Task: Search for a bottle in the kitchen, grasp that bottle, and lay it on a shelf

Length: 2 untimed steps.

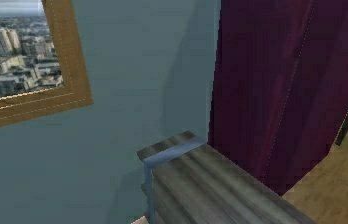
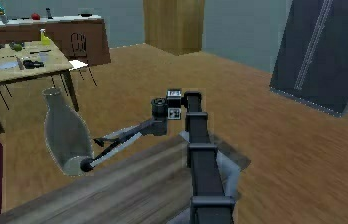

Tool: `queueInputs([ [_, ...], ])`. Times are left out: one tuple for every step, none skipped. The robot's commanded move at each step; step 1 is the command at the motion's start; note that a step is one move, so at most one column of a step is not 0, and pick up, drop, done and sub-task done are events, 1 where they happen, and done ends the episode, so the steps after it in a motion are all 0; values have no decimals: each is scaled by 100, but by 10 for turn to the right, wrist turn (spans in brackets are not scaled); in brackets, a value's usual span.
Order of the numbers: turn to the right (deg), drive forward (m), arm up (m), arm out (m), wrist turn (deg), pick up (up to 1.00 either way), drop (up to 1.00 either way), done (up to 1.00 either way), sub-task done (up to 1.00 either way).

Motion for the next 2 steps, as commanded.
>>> queueInputs([
  [0,0,-32,0,0,0,0,0,0],
  [0,0,0,0,0,0,100,0,0],
])
